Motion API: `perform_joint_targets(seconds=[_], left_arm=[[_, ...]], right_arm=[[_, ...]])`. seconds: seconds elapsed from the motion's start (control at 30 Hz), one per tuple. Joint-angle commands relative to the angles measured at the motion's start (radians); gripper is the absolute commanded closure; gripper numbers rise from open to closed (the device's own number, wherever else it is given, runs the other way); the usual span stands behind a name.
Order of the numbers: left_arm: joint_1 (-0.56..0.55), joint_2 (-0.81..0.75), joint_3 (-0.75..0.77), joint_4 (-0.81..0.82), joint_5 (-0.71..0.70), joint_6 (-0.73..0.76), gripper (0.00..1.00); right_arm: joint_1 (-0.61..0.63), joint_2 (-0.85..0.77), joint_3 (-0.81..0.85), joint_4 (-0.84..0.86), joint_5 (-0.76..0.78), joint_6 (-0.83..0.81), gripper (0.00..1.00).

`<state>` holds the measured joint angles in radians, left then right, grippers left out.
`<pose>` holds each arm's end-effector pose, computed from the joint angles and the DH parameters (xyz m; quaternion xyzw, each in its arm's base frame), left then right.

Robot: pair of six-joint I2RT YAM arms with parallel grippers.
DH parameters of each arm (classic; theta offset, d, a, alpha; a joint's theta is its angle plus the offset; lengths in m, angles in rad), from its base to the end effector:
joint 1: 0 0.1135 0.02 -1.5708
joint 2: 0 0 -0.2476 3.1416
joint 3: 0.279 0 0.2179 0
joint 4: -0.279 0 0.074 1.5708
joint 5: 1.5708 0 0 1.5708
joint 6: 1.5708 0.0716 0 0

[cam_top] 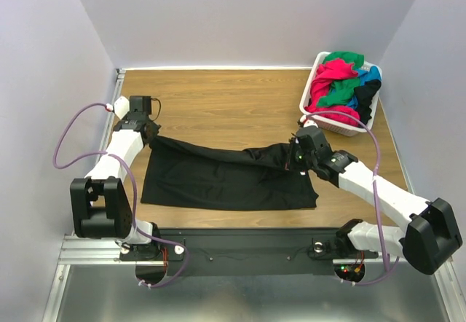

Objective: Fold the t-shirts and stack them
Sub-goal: Fold the tshirt

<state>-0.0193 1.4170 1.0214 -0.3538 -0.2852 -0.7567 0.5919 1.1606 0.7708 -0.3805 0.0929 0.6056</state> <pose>0.3033 0.0143 0.2356 -0.3800 0.8261 -0.0289 0.4151 0.2046 0.1296 0.2153 0.0244 0.9198 0.1840 0.3456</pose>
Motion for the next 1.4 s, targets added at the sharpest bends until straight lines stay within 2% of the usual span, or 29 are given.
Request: perform_joint_targets(seconds=[0.0, 0.33, 0.37, 0.4, 0.43, 0.47, 0.5, 0.53, 0.57, 0.6, 0.63, 0.73, 0.8, 0.87, 1.0, 1.07, 1.13, 1.37], left_arm=[[0.005, 0.003, -0.061, 0.002, -0.045, 0.011, 1.0], [0.009, 0.023, -0.195, 0.018, -0.022, -0.047, 1.0], [0.009, 0.026, -0.193, -0.017, -0.031, -0.053, 0.97], [0.009, 0.026, -0.193, -0.017, -0.034, -0.056, 0.97], [0.01, 0.026, -0.192, -0.03, -0.037, -0.058, 0.88], [0.009, 0.02, -0.182, -0.054, -0.042, -0.059, 0.63], [0.007, 0.014, -0.178, -0.065, -0.042, -0.059, 0.47], [0.009, 0.008, -0.159, -0.077, -0.046, -0.061, 0.28], [0.009, -0.01, -0.149, -0.106, -0.048, -0.061, 0.08], [0.01, -0.022, -0.136, -0.119, -0.049, -0.059, 0.01], [0.009, -0.036, -0.109, -0.148, -0.052, -0.058, 0.01], [0.009, -0.09, -0.063, -0.177, -0.048, -0.056, 0.01], [0.009, -0.131, -0.049, -0.182, -0.01, -0.046, 0.01], [0.007, -0.159, -0.04, -0.156, 0.035, -0.03, 0.01], [0.001, -0.167, -0.058, -0.114, 0.098, -0.003, 0.01], [0.001, -0.158, -0.055, -0.12, 0.092, 0.007, 0.01], [0.001, -0.153, -0.057, -0.126, 0.087, 0.01, 0.01], [0.001, -0.147, -0.087, -0.091, 0.113, 0.011, 0.01]], right_arm=[[0.013, -0.019, -0.025, 0.009, -0.027, 0.003, 1.0], [0.046, -0.078, -0.192, 0.009, -0.137, 0.042, 0.99], [0.046, -0.102, -0.211, 0.009, -0.168, 0.036, 0.79], [0.046, -0.113, -0.215, 0.009, -0.177, 0.033, 0.79], [0.048, -0.127, -0.219, 0.009, -0.191, 0.03, 0.73], [0.046, -0.14, -0.22, 0.008, -0.2, 0.029, 0.65], [0.048, -0.153, -0.22, 0.006, -0.208, 0.029, 0.59], [0.048, -0.18, -0.216, 0.003, -0.226, 0.022, 0.47], [0.046, -0.188, -0.206, 0.0, -0.24, 0.017, 0.43], [0.046, -0.196, -0.197, -0.014, -0.251, 0.014, 0.39], [0.048, -0.199, -0.173, -0.018, -0.249, 0.013, 0.33], [0.048, -0.177, -0.107, -0.018, -0.231, -0.006, 0.25], [0.048, -0.109, -0.067, -0.017, -0.213, -0.032, 0.11], [0.048, -0.043, -0.009, -0.011, -0.2, -0.058, 0.05], [0.048, 0.164, 0.076, 0.034, -0.193, -0.099, 0.04], [0.051, 0.209, 0.096, 0.054, -0.214, -0.109, 0.04], [0.065, 0.238, 0.105, 0.061, -0.223, -0.121, 0.0], [0.12, 0.234, 0.05, 0.109, -0.314, -0.136, 0.0]])
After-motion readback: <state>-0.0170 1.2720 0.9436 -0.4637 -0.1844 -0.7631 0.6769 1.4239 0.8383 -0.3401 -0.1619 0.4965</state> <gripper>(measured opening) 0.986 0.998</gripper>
